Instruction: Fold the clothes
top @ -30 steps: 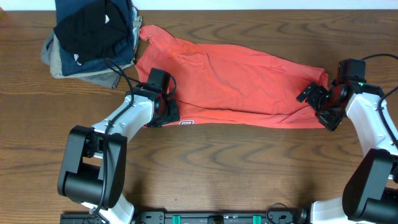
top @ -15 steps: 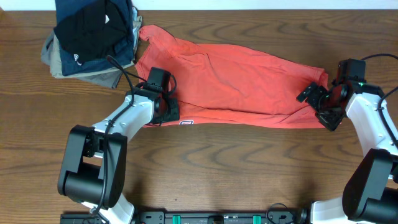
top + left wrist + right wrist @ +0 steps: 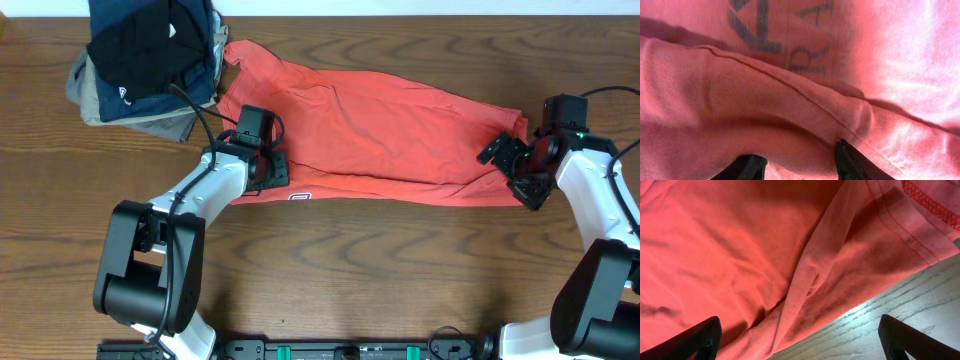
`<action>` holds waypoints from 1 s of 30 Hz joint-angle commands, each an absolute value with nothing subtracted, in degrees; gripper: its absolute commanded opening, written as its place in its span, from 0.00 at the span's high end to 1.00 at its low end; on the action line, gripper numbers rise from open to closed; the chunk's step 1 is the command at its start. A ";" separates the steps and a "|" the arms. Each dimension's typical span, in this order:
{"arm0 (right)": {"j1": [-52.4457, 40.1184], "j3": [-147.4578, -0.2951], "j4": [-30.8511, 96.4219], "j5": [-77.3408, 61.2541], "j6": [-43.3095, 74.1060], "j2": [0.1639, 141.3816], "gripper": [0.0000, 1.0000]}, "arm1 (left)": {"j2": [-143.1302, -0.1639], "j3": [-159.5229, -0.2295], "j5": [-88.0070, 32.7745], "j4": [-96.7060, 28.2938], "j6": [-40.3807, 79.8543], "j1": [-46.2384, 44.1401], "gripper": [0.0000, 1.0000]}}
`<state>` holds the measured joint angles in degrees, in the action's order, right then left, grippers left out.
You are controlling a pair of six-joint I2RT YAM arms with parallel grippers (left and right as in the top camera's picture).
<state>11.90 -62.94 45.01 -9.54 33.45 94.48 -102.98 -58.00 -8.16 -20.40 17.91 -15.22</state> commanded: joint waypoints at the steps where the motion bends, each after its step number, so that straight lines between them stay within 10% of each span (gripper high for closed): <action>1: 11.18 -63.68 44.97 -8.75 32.49 93.86 0.02 | -103.83 -58.22 -5.98 -19.22 16.93 -15.25 0.54; 13: 11.18 -63.68 44.99 -8.75 32.45 93.86 0.02 | -103.33 -58.22 -5.72 -19.97 16.95 -15.25 0.36; 30: 11.18 -63.68 44.82 -8.38 32.49 93.86 0.02 | -99.61 -58.19 -12.25 -30.46 18.06 -16.21 0.40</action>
<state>11.90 -62.94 44.93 -9.10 33.36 94.48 -98.15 -58.00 -9.98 -29.61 18.00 -15.42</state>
